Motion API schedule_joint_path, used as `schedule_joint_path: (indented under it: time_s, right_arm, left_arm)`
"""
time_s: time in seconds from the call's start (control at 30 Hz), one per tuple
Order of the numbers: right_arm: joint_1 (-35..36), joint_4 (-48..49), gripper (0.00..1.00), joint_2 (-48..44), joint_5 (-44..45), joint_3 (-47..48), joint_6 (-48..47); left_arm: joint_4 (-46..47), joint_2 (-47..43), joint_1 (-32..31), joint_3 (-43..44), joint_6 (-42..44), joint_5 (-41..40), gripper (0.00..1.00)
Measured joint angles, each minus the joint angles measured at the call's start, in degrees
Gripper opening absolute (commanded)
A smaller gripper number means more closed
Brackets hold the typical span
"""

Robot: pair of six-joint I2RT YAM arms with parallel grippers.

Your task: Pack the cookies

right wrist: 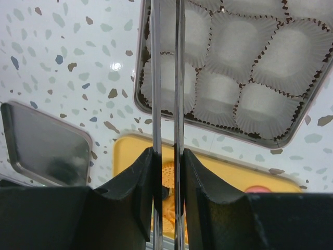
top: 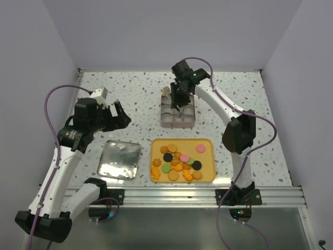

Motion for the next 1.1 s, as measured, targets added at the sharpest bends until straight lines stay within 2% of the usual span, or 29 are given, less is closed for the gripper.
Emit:
schedule_joint_path:
  time_s: [0.33, 0.4, 0.43, 0.5, 0.67, 1.1]
  right_arm:
    - [-0.07, 1.49, 0.02, -0.13, -0.63, -3.04, -0.17]
    - [-0.15, 1.62, 0.09, -0.26, -0.59, -3.15, -0.17]
    - [-0.2, 1.75, 0.16, -0.33, -0.57, -3.32, -0.15]
    - [-0.33, 1.9, 0.37, -0.46, -0.52, -3.78, -0.15]
    - [-0.61, 1.79, 0.5, -0.74, 0.66, -5.11, 0.04]
    - [-1.18, 1.27, 0.51, -3.85, 1.86, -5.64, 0.07]
  left_arm:
    - [0.04, 1.57, 0.0, 0.87, 0.02, -0.57, 1.0]
    - [0.04, 1.77, 0.0, 0.87, 0.02, -0.55, 1.0]
    - [0.04, 1.84, 0.0, 0.87, 0.04, -0.55, 1.0]
    - [0.04, 1.95, 0.0, 0.9, 0.04, -0.55, 1.0]
    - [0.04, 2.29, 0.0, 1.11, 0.07, -0.5, 1.0]
    - [0.04, 2.32, 0.0, 1.51, 0.48, -0.5, 1.0]
